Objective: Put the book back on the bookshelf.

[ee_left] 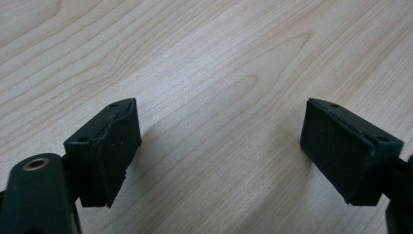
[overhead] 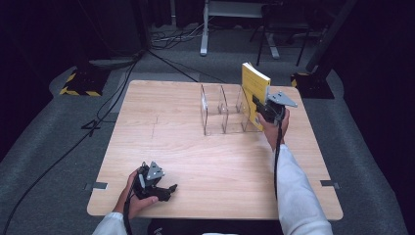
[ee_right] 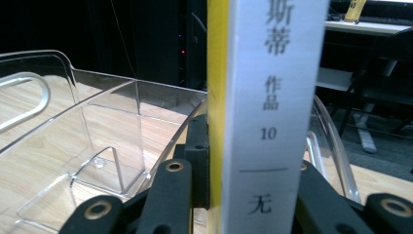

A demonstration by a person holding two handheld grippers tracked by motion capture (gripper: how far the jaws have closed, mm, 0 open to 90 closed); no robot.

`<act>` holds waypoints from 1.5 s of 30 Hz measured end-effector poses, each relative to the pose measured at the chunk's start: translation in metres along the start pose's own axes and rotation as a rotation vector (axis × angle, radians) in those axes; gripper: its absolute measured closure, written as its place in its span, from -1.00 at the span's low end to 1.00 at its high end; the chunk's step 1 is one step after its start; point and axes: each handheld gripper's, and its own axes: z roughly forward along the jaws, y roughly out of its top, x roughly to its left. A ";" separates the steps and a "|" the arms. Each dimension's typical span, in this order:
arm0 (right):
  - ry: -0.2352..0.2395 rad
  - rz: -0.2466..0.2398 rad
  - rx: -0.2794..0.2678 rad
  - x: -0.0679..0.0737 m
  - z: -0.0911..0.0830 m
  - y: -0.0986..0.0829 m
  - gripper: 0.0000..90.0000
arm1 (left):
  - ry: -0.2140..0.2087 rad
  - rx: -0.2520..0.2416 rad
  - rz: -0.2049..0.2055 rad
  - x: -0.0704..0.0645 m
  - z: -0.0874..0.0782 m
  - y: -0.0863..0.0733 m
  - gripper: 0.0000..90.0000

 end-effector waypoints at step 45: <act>-0.016 -0.004 0.002 0.003 0.004 -0.008 0.68 | -0.009 0.000 -0.001 -0.002 -0.001 -0.001 -0.65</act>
